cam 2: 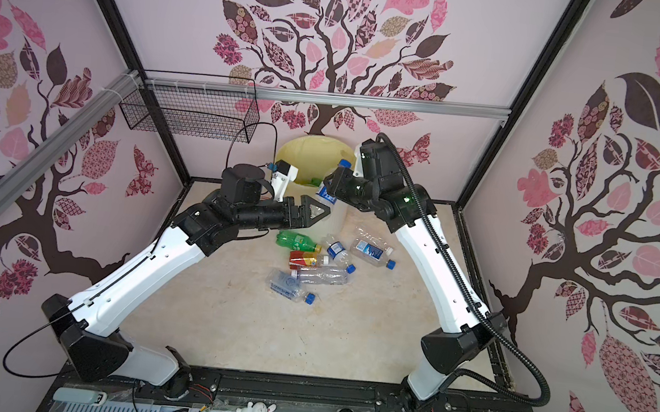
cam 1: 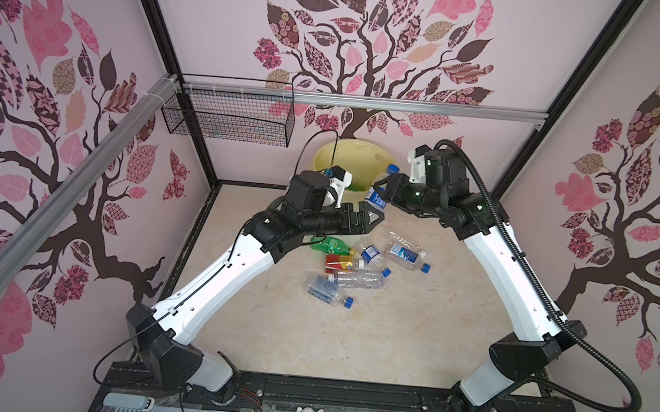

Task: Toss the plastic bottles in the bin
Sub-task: 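Lift the blue-label bottle with right gripper toward the left gripper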

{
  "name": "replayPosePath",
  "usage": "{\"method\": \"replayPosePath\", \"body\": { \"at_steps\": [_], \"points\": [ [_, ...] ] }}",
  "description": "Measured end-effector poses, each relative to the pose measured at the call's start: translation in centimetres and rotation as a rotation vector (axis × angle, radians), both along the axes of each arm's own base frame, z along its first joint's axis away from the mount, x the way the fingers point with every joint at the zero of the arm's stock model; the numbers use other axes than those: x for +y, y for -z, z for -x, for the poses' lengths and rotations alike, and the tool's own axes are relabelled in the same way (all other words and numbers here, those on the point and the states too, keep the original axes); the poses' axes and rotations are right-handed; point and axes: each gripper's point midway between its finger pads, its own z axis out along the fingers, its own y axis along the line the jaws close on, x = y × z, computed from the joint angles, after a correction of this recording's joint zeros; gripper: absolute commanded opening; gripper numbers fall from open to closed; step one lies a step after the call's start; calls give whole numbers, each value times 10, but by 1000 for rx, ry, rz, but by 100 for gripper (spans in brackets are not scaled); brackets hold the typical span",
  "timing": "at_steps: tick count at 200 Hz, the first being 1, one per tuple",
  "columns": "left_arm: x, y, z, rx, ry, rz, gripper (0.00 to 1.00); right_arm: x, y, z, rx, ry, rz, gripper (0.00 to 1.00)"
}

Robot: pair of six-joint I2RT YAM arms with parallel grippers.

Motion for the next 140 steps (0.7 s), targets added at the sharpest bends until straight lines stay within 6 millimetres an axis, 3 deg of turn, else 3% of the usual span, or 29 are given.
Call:
{"method": "replayPosePath", "body": {
  "at_steps": [34, 94, 140],
  "points": [
    [1, 1, -7, -20, -18, -25, 97, 3, -6, 2, 0, -14, -28, 49],
    [8, -23, -17, -116, -70, -47, 94, 9, -14, 4, -7, -42, -53, 49],
    [4, -9, -27, -109, -73, -80, 86, 13, -28, 6, -30, -66, -80, 49]
  ]
}}
